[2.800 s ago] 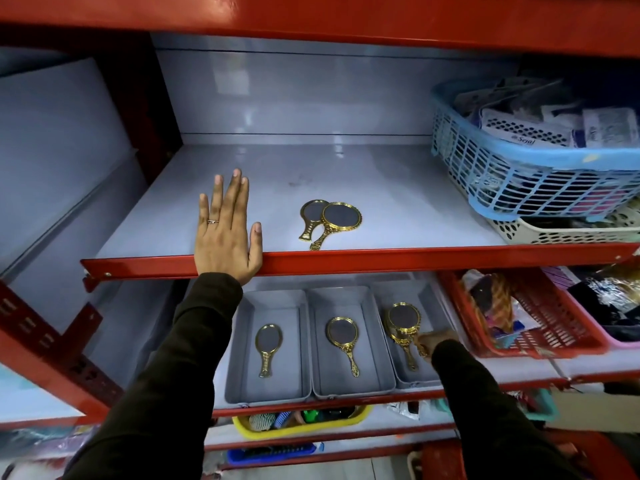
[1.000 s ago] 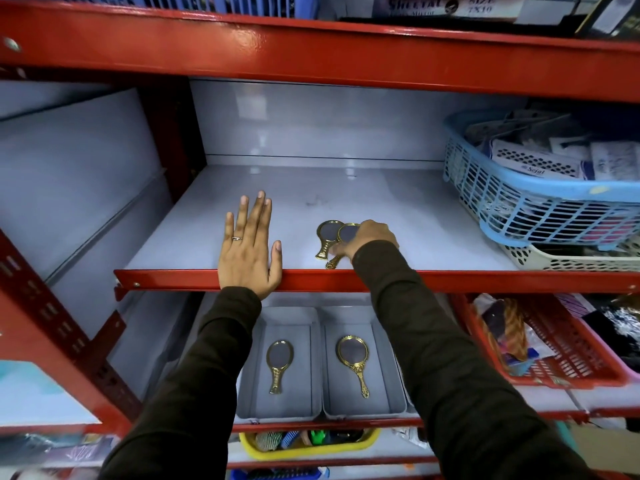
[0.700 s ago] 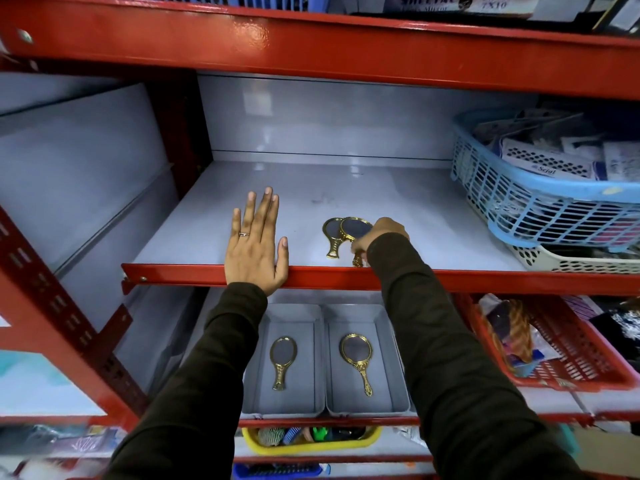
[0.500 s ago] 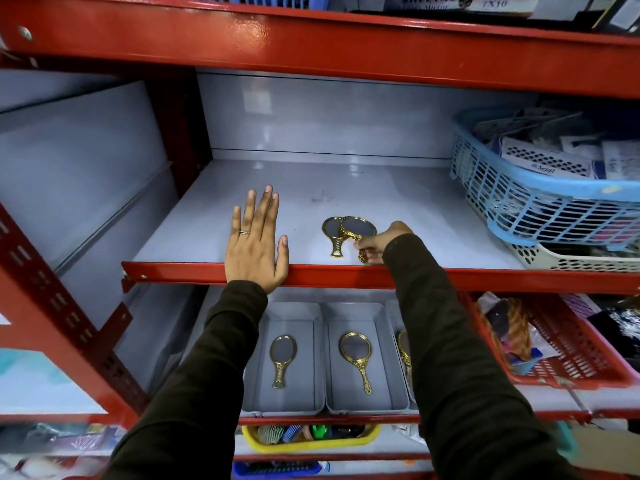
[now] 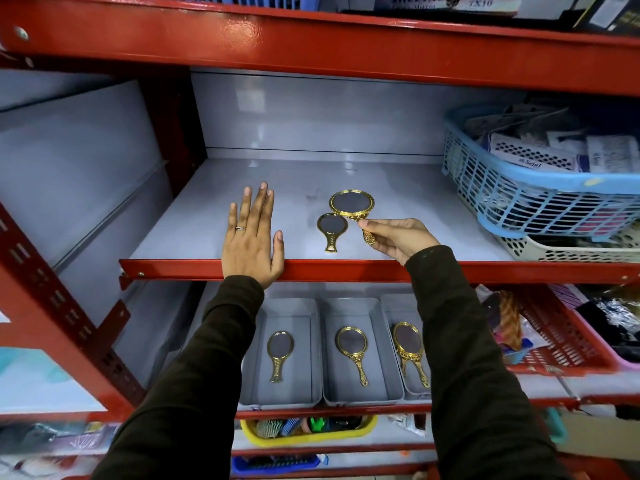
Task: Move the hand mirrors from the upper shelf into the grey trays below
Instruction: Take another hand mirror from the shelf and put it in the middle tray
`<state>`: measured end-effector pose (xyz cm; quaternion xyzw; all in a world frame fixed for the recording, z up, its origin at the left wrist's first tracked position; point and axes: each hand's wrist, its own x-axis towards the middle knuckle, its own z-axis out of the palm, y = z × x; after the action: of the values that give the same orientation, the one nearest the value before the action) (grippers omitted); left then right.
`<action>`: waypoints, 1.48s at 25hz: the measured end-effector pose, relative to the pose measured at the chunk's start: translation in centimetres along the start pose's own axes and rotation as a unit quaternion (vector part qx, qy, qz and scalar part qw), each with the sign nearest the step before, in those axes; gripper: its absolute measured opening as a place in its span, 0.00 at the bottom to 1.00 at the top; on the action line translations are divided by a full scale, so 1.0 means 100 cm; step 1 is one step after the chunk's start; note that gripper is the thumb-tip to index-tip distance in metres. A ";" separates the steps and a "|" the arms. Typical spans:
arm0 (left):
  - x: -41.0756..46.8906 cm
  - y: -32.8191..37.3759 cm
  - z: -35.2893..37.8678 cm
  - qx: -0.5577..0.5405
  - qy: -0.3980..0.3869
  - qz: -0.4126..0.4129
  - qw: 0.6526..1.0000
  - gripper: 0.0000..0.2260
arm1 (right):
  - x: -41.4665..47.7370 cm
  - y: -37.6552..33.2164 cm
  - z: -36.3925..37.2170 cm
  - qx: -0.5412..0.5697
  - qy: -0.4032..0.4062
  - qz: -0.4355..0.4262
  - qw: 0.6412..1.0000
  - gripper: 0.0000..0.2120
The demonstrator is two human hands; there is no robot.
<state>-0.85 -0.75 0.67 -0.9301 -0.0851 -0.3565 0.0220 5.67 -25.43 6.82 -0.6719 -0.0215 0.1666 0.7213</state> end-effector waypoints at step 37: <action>0.002 -0.001 0.005 0.018 0.026 0.002 0.999 0.33 | 0.037 0.291 -0.035 -0.342 0.168 0.263 0.886 0.09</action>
<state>-0.38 -0.58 0.37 -0.9201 -0.0893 -0.3791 0.0416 3.92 -26.57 -22.69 -0.8762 0.2220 0.2166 0.3689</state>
